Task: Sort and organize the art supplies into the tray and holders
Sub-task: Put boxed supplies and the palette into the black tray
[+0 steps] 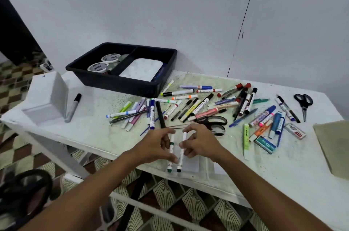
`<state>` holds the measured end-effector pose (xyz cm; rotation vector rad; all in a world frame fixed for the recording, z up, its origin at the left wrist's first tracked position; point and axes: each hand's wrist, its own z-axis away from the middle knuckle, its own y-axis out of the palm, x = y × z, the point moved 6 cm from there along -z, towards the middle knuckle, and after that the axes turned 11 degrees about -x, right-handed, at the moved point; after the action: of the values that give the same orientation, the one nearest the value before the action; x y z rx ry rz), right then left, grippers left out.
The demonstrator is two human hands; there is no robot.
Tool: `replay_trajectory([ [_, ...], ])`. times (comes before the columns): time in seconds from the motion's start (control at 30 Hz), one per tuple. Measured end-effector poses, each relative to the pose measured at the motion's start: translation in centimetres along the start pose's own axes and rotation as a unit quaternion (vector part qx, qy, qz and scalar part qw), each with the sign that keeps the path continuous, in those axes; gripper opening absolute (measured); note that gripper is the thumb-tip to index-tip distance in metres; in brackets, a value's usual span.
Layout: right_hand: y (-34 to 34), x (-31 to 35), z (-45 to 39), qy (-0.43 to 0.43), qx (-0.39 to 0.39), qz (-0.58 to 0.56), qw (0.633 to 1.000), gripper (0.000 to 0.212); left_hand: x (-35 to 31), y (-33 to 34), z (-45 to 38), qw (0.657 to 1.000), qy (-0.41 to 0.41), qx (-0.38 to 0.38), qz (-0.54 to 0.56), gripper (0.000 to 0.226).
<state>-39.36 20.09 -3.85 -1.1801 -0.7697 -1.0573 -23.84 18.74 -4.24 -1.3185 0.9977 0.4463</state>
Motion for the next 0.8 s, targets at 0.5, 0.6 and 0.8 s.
replay_trajectory([
  [0.5,1.5,-0.8,0.1,0.018,-0.003,0.031,0.999,0.051,0.7,0.2,0.7,0.994,0.006,0.081,-0.068,0.095],
  [0.6,1.7,-1.0,0.1,0.019,-0.011,0.028,0.999,0.047,0.7,0.5,1.2,0.992,-0.001,0.106,-0.071,0.098],
  [0.8,1.8,-1.3,0.2,0.024,-0.007,0.049,0.998,0.054,0.6,0.6,1.6,0.992,-0.023,0.116,-0.045,0.087],
])
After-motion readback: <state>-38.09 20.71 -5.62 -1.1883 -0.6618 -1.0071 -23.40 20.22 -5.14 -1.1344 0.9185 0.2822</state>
